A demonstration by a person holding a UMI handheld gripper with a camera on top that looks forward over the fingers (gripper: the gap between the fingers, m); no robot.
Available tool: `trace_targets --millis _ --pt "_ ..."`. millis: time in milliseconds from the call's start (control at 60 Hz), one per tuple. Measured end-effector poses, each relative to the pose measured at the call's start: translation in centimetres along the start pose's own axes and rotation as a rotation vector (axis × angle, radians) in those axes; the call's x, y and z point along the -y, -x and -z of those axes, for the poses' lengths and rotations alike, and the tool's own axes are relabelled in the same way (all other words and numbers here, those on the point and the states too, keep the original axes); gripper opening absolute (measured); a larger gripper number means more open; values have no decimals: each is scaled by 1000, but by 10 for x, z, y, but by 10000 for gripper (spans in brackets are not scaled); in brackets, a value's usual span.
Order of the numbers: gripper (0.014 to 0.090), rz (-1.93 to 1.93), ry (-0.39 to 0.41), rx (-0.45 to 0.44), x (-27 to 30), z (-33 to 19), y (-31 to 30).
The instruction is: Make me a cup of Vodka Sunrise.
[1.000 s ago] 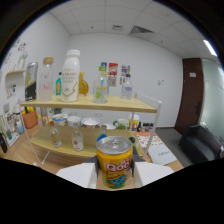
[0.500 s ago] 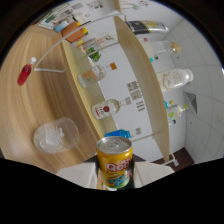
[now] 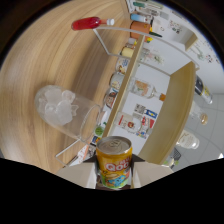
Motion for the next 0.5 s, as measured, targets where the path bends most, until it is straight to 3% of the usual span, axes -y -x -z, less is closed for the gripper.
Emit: trace_targets --millis 200,383,500 --pt "512 -223 12 20 -1 7 -8" --pt "509 -850 7 62 -8 21 -22" --pt "514 -1222 -52 67 -19 31 -29"
